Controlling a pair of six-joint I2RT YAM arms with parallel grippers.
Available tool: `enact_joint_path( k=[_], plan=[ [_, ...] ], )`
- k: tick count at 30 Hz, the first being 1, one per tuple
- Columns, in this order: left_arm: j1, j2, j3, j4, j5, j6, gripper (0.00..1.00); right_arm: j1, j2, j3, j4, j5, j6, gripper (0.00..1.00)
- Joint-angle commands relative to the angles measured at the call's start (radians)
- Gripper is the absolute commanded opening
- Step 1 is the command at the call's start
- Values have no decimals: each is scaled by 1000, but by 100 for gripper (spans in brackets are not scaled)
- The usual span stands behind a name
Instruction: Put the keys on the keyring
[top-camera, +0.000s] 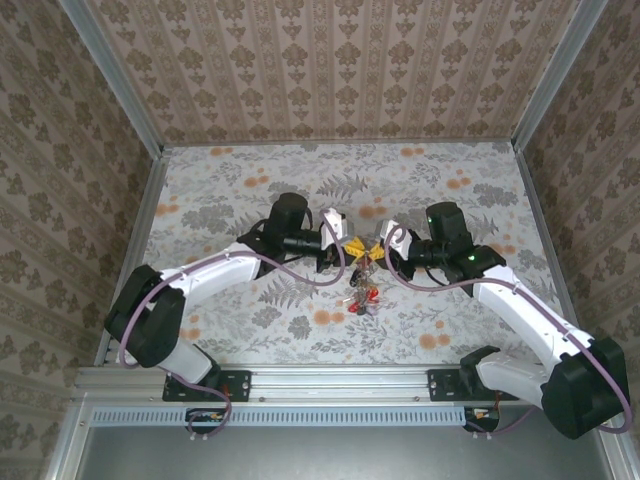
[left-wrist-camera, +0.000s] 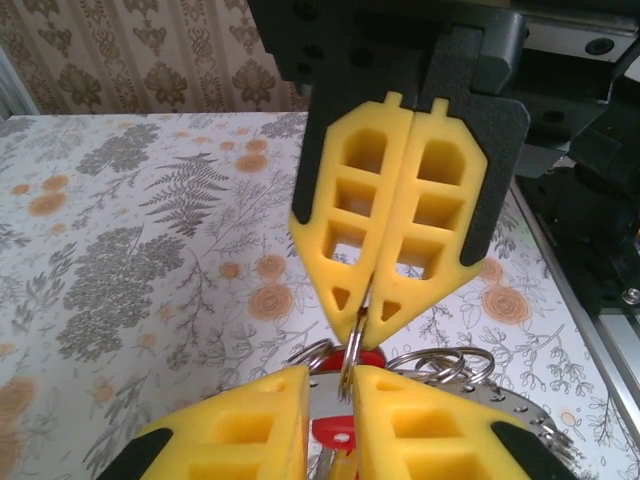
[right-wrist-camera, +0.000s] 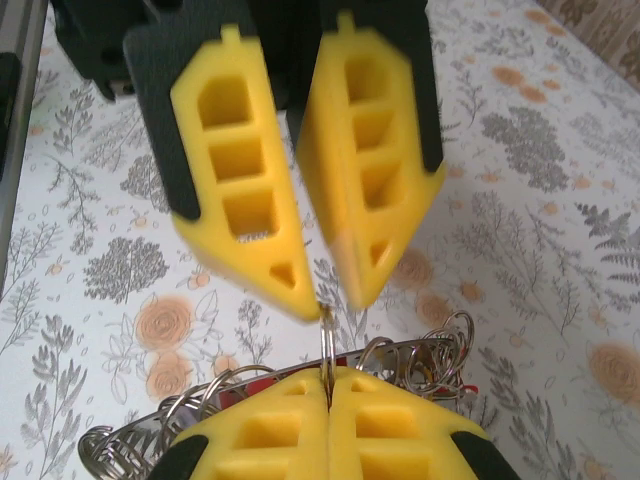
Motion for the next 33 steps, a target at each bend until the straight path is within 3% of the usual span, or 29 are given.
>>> enact_joint_path(
  k=[1, 13, 31, 33],
  plan=[
    [-17, -37, 67, -160, -50, 122, 19, 11, -9, 71, -72, 7, -51, 0],
    [-29, 0, 127, -230, -25, 163, 22, 37, -9, 100, -89, 23, -62, 0],
    [-29, 46, 184, -303, 8, 193, 18, 44, -12, 96, -27, -14, -41, 0],
    [-30, 48, 188, -307, 17, 195, 14, 45, -12, 96, -23, -16, -39, 0]
  ],
)
